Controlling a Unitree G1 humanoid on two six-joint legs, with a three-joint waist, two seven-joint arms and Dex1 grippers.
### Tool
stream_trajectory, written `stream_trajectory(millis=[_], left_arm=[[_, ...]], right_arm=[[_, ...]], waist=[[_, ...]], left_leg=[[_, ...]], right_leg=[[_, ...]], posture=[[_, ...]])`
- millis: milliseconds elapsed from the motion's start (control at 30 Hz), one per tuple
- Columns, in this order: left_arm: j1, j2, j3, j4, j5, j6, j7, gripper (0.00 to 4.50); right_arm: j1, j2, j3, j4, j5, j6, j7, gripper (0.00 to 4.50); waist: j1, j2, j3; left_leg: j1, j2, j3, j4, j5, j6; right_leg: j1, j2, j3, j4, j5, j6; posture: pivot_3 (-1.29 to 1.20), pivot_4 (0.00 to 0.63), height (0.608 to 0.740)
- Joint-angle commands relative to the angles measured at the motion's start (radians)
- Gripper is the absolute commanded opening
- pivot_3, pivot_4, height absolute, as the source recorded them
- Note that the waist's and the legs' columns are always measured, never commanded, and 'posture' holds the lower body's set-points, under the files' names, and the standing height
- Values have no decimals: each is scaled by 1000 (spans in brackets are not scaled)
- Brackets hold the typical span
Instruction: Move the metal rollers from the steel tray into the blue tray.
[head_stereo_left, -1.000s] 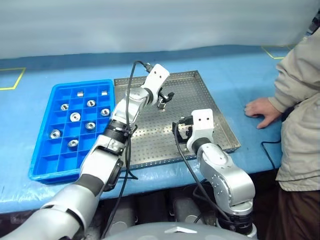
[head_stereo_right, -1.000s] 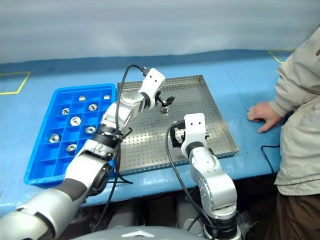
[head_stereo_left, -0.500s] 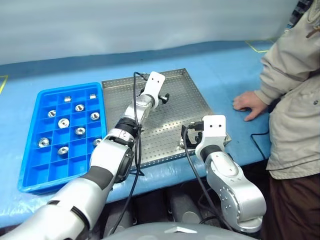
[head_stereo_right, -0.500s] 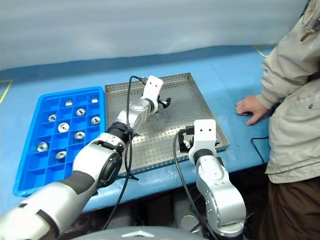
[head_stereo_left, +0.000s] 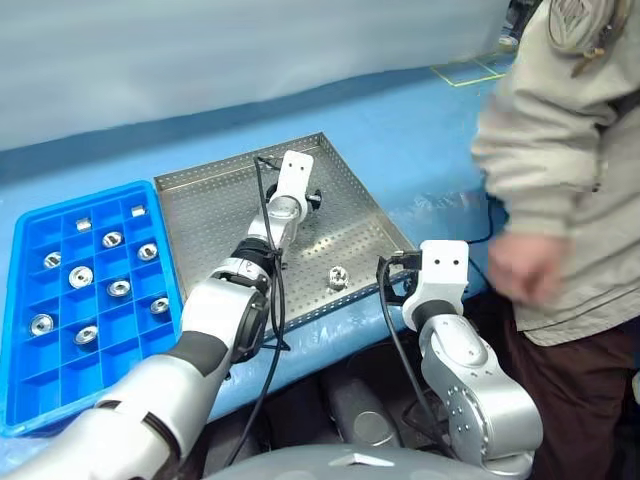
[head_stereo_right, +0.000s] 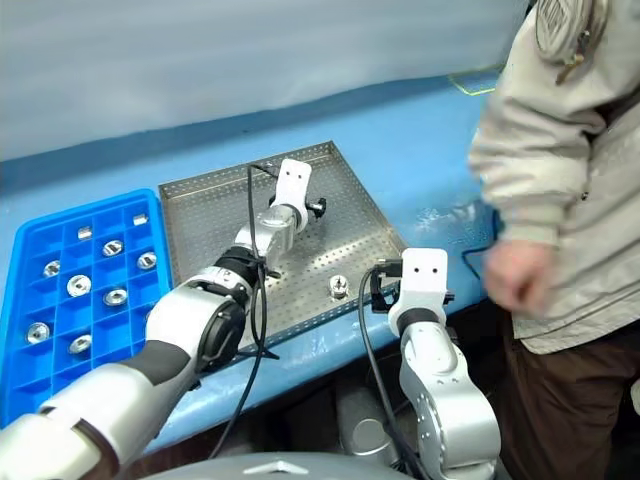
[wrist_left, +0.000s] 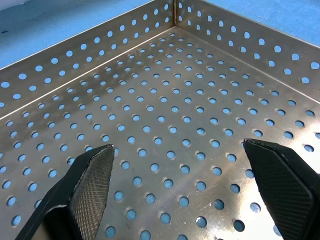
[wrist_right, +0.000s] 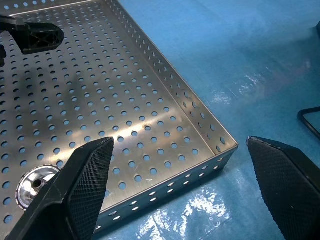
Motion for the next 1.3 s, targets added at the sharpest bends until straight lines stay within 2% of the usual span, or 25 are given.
stream_trajectory(millis=[33,400,833,967,1133,1167,1300], left_arm=[[-16,18,14,-48,-6,-44,16,4486],[30,68,41,-78,-20,-17,54,4486],[133,51,53,-162,-46,121,53,4486],[166,43,55,-223,-55,152,54,3588],[237,23,52,-403,-75,241,54,1884],[256,17,51,-454,-80,269,54,1716],[371,-9,52,-789,-120,433,48,1722]], right_arm=[[-2,14,11,-40,-4,-5,-2,4500],[-16,15,15,-20,4,-3,6,4500],[-20,15,17,-13,6,-4,7,4500],[-22,14,18,-10,6,-5,8,4500],[-26,13,17,-9,6,-3,10,4500],[-27,13,17,-8,6,-3,10,4500],[-42,9,18,-2,9,2,22,4500]], waist=[[-3,0,0],[-2,-1,1],[3,-1,1],[2,-1,1],[3,-1,1],[3,-1,1],[7,-1,1]], left_leg=[[0,0,0,0,0,0],[0,0,0,-1,0,0],[0,-1,0,-1,0,0],[2,-1,0,-1,0,0],[4,-1,0,-1,0,0],[4,-1,0,-1,0,0],[3,-1,0,-2,0,0]], right_leg=[[0,0,0,0,0,0],[0,0,0,0,0,0],[0,-2,0,0,-1,1],[1,-2,1,0,-1,1],[3,-2,1,0,-1,1],[3,-2,1,0,-1,1],[3,-2,1,0,-1,1]], posture=[[-391,150,740],[-368,150,740],[-364,150,740],[-364,150,740],[-350,150,740],[-350,150,740],[-323,150,740]])
